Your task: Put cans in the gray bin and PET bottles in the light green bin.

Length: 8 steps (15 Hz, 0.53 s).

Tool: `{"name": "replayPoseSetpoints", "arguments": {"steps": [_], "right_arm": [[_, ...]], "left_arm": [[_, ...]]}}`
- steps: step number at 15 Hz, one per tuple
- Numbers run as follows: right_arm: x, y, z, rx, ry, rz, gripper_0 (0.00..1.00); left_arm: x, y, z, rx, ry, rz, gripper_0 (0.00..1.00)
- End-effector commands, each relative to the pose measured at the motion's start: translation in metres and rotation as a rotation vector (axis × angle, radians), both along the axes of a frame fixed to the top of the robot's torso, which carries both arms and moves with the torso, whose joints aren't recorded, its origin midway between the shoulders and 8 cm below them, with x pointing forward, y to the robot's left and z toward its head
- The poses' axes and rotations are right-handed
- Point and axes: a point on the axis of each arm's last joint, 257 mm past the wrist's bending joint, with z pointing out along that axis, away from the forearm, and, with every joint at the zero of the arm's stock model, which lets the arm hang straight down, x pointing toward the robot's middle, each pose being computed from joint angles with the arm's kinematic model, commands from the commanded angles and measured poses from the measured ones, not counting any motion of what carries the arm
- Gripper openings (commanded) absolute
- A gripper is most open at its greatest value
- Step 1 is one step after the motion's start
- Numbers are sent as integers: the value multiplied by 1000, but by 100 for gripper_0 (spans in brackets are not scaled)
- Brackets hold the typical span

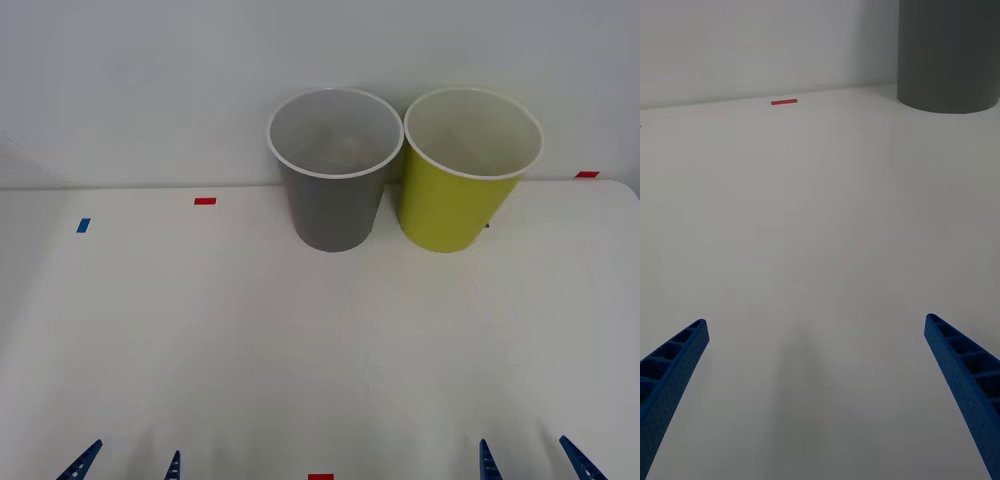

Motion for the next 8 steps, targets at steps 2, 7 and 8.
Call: {"name": "replayPoseSetpoints", "arguments": {"steps": [2,7,8], "right_arm": [[0,0,0,0,0,0,100],[0,0,0,0,0,0,100],[0,0,0,0,0,0,100]], "left_arm": [[0,0,0,0,0,0,100],[0,0,0,0,0,0,100],[0,0,0,0,0,0,100]]}}
